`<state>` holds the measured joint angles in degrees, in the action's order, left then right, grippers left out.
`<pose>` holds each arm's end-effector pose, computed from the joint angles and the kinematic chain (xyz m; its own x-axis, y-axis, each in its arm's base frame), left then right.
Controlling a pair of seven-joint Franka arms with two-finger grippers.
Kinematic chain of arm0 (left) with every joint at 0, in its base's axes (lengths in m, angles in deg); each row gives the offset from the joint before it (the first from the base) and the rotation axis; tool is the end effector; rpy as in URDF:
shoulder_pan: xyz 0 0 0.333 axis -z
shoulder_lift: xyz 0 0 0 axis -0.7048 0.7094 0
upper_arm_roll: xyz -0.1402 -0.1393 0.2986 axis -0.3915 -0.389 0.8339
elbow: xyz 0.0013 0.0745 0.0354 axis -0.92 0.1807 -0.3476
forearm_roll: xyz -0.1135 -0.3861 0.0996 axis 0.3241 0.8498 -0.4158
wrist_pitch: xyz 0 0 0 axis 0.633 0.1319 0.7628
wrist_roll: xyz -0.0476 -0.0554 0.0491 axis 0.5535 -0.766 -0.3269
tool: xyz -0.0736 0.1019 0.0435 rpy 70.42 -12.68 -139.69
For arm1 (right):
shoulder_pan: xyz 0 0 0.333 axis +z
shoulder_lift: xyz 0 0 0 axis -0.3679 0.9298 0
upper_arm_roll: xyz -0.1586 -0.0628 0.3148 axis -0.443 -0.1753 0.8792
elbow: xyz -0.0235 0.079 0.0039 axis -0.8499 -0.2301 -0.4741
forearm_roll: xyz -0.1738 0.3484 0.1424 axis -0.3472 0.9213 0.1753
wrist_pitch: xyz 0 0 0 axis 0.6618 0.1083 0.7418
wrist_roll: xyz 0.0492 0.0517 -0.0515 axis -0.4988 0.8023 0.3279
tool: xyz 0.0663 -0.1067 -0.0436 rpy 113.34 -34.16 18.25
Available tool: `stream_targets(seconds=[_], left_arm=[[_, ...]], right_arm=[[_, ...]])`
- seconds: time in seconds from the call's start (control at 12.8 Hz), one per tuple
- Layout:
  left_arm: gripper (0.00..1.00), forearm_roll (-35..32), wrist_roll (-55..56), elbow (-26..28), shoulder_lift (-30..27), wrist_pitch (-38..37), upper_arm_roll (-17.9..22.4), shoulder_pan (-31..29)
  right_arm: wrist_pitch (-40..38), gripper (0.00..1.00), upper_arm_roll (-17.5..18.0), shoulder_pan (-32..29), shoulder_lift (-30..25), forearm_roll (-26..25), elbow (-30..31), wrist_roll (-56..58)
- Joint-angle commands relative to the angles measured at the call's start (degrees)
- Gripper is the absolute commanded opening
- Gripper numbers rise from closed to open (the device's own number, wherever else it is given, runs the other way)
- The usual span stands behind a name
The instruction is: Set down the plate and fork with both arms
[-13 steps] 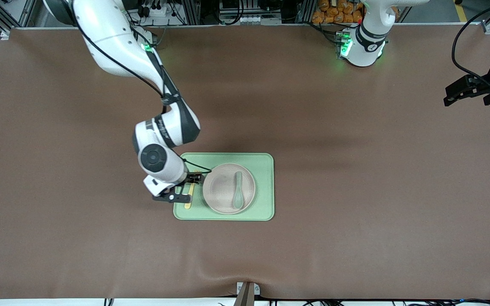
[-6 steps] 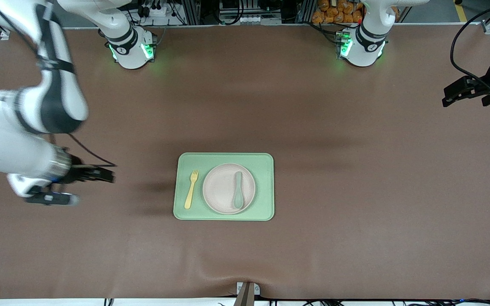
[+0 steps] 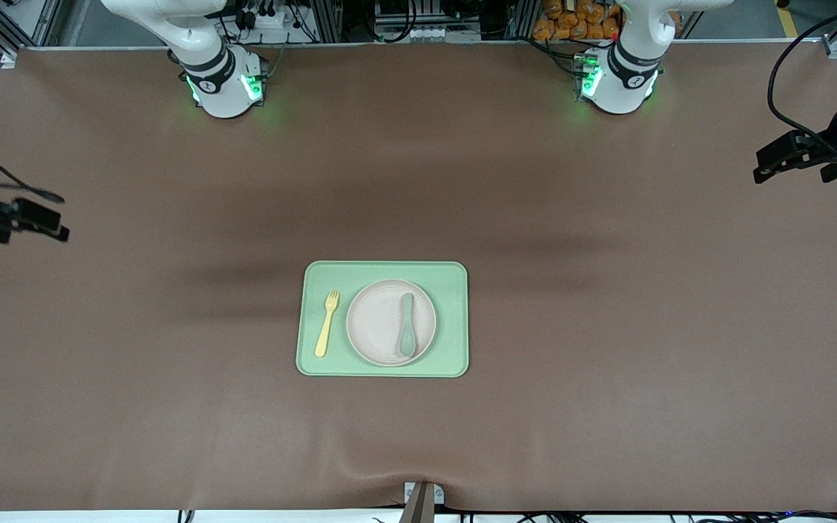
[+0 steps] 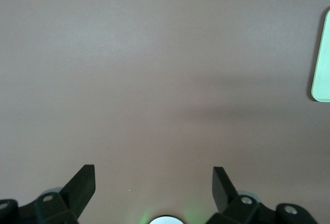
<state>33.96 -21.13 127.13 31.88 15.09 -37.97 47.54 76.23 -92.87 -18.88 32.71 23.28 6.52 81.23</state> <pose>0.5566 -0.0145 0.6444 0.9981 0.0003 -0.0619 -0.0004 -0.9999 -0.0113 0.5992 -0.0505 0.6143 0.9995 0.0114 -0.0289 0.0100 -0.9988 -0.0479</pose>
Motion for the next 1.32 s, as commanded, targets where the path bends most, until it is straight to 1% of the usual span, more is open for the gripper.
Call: stream_targets(seconds=[0.0,0.08,0.31,0.47,0.7,0.86,1.25], left_arm=[[1.00,0.7,0.1,0.0,-0.5,0.3,-0.1,-0.2],[1.00,0.7,0.0,-0.1,-0.5,0.4,-0.1,-0.3],[1.00,0.4,0.1,-0.1,-0.5,0.7,-0.1,-0.3],[1.00,0.3,0.0,-0.1,-0.4,0.7,-0.1,-0.2],[1.00,0.4,-0.6,-0.1,-0.1,1.2,-0.1,-0.3],[1.00,0.5,0.0,0.0,-0.1,1.2,-0.1,-0.3],[1.00,0.6,0.0,0.0,0.0,1.2,-0.1,-0.3]], right_arm=[[-4.1,1.00,1.3,-0.5,-4.8,-1.5,1.5,-1.6],[-4.7,1.00,1.3,-1.2,-5.6,-1.6,1.5,-2.5],[-6.1,1.00,1.4,-2.5,-5.7,-1.6,1.6,-3.4],[-7.3,1.00,2.3,-2.7,-5.8,-1.6,1.5,-5.3],[-7.5,1.00,2.9,-3.8,-5.8,-2.2,1.5,-4.9],[-7.7,1.00,3.7,-3.9,-5.8,-3.2,1.5,-4.8],[-7.9,1.00,3.8,-3.4,-5.9,-3.3,1.0,-4.8]])
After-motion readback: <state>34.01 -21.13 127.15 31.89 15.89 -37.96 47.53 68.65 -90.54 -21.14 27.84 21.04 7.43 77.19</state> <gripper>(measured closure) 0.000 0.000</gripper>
